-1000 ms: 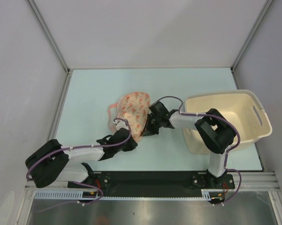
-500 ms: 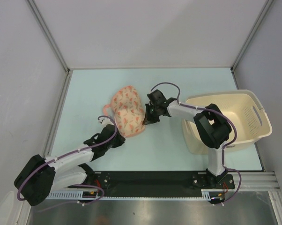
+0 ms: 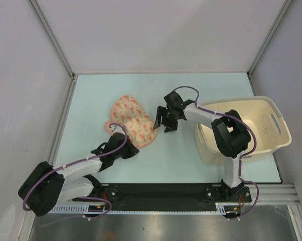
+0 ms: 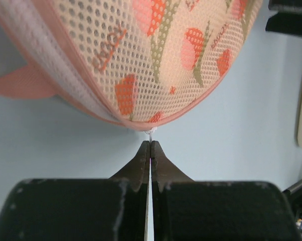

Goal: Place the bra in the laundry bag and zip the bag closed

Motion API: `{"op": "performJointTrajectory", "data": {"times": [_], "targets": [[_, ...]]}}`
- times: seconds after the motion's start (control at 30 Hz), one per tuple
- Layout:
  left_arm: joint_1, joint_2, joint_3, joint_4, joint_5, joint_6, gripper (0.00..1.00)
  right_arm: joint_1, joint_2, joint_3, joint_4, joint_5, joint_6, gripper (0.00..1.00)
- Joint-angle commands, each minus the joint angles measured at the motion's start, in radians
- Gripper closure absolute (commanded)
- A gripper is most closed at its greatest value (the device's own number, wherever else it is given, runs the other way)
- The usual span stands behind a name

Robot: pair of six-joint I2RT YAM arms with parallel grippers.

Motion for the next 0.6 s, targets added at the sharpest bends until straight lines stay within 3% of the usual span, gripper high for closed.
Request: {"op": "performJointTrajectory", "data": {"times": [0.0,0.17,0.3,0.37,0.4,0.43,0.5,0.57], "targets": [[0.004,0.041,0.070,0.076,0.100,-0.016,1.00,0.031,-0.148,-0.106,0.096,-0.085,0.172,0.28],[0.004,0.054,0.088,0.098,0.120,-0.050,1.00,0.075,-0.145,-0.261,0.329,-0.167,0.321,0.27],[0.001,0.046,0.090,0.096,0.135,-0.050,1.00,0.082,-0.103,-0.303,0.449,-0.196,0.410,0.31],[0.000,0.034,0.085,0.091,0.131,-0.049,1.00,0.080,-0.088,-0.277,0.431,-0.188,0.390,0.44],[0.000,0.029,0.081,0.072,0.125,-0.047,1.00,0.069,-0.080,-0.270,0.422,-0.181,0.372,0.59],[0.000,0.024,0.081,0.047,0.090,-0.044,1.00,0.062,-0.080,-0.266,0.394,-0.175,0.363,0.68],[0.006,0.020,0.096,-0.101,0.040,-0.056,1.00,0.037,-0.085,-0.250,0.353,-0.146,0.335,0.85],[0.038,0.017,0.090,-0.155,0.008,-0.059,1.00,0.017,-0.086,-0.237,0.297,-0.129,0.278,0.94]]}}
